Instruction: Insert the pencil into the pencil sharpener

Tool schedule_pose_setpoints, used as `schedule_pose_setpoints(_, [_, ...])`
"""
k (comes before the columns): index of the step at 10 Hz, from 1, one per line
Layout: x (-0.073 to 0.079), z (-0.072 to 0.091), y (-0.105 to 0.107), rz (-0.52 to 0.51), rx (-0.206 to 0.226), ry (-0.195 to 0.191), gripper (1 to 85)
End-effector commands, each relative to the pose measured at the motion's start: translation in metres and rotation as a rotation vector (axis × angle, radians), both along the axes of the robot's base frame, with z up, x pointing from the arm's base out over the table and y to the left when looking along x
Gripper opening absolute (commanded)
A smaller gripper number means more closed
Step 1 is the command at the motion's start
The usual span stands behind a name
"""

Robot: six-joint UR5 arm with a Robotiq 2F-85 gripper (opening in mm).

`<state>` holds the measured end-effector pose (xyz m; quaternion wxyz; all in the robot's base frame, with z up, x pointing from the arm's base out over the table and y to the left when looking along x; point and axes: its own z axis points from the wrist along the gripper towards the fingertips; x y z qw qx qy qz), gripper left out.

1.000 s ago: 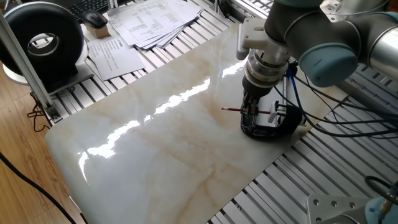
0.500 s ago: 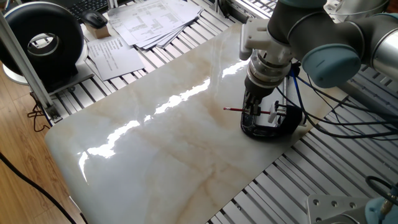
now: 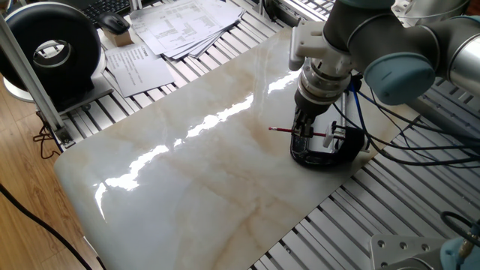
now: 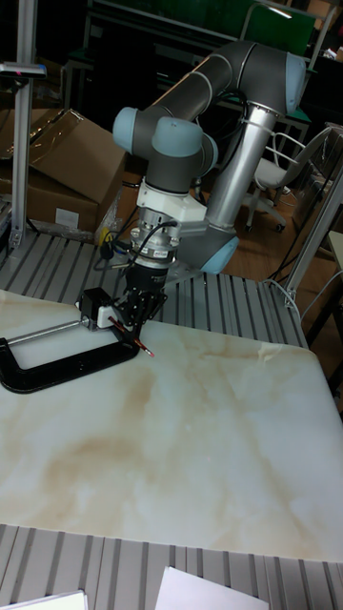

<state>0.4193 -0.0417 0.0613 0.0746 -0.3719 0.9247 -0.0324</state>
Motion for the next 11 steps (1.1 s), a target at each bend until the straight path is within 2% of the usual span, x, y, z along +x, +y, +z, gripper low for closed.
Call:
schedule_pose_setpoints(1, [0.0025, 0.0026, -0.002, -0.009, 0.004, -0.007, 1.7])
schedule_pose_setpoints(9, [-0.0029, 0.0002, -0.0014, -0.012, -0.006, 0.005, 1.7])
schedule_pose_setpoints(11, [-0.0055, -0.0006, 0.0038, -0.025, -0.01, 0.023, 1.7])
